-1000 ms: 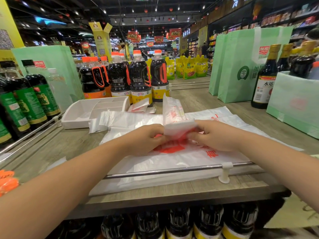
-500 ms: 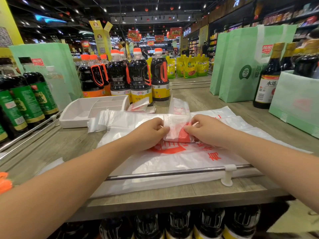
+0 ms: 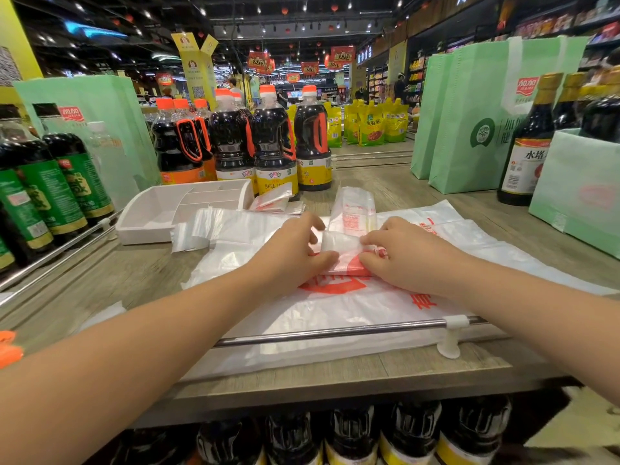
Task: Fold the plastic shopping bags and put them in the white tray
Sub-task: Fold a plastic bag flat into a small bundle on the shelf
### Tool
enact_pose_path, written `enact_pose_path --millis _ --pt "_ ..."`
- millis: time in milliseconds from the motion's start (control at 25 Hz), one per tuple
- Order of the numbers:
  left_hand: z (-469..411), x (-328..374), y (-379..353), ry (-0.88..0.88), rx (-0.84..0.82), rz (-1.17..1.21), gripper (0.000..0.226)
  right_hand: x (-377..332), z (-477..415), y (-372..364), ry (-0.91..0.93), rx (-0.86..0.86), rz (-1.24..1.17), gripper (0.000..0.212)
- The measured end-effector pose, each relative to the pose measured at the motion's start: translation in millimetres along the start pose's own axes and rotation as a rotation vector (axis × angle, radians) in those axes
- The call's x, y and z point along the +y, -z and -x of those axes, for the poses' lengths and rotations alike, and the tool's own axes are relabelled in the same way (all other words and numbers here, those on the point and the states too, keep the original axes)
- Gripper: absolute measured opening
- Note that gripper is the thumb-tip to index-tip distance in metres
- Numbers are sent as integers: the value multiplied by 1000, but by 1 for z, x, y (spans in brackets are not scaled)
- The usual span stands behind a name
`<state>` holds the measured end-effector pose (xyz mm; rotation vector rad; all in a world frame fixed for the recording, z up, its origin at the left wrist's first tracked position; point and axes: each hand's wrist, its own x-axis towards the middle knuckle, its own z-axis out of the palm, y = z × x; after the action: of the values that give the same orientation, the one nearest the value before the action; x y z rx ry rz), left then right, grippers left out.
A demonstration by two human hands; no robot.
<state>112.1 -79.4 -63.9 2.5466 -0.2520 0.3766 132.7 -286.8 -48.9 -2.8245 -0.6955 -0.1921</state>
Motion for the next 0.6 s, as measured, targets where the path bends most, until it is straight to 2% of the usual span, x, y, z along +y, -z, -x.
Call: enact_pose_path --millis 80,120,200,280,440,600 --pt "0 -2 2 -54 -46 -33 26 1 3 2 53 -37 31 42" --pt "2 -2 4 -70 -91 -40 27 2 5 3 69 -77 56 48" --pt "6 -1 10 -80 -198 -65 45 3 8 7 78 -138 80 62" --pt "10 0 15 -85 -258 -99 57 4 9 10 87 -136 69 65" --pt "10 1 19 -93 -246 -54 59 7 7 12 104 -109 22 62" --pt "9 0 17 -83 -247 108 56 13 7 10 109 -65 -80 62"
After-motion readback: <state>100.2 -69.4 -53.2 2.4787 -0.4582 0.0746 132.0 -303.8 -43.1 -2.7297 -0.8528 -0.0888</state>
